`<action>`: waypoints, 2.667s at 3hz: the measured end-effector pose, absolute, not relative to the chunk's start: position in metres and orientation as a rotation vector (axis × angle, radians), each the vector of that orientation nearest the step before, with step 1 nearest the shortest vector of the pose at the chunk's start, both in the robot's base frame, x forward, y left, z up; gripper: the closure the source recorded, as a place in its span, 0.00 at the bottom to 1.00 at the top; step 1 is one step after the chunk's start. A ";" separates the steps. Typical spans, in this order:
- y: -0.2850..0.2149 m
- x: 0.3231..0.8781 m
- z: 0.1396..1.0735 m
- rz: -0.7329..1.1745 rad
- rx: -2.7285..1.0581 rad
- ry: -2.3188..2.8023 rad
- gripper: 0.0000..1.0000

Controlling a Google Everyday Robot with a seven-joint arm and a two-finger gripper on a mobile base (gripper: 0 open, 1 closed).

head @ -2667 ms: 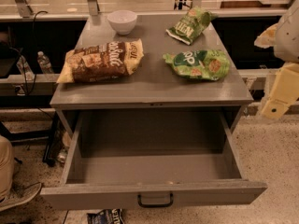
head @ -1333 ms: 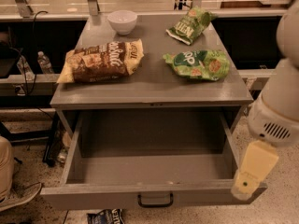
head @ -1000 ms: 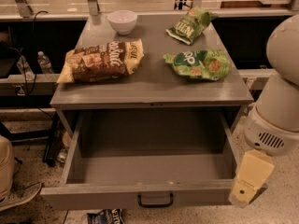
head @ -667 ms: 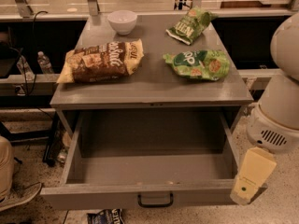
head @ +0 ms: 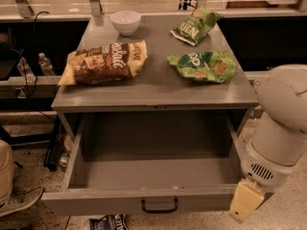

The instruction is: Close top drawer

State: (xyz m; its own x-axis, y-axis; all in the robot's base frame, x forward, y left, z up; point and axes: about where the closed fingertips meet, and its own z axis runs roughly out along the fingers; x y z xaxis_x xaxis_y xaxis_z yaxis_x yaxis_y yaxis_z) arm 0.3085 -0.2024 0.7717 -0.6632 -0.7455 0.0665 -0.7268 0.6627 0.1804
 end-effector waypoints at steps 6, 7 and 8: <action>-0.169 0.327 0.669 -0.389 1.112 -2.951 1.00; -0.162 0.349 0.669 -0.356 1.157 -3.016 1.00; -0.159 0.364 0.670 -0.315 1.184 -3.050 1.00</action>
Offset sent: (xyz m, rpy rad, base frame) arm -0.0319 0.0157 -0.0974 0.0815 0.0453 -0.1439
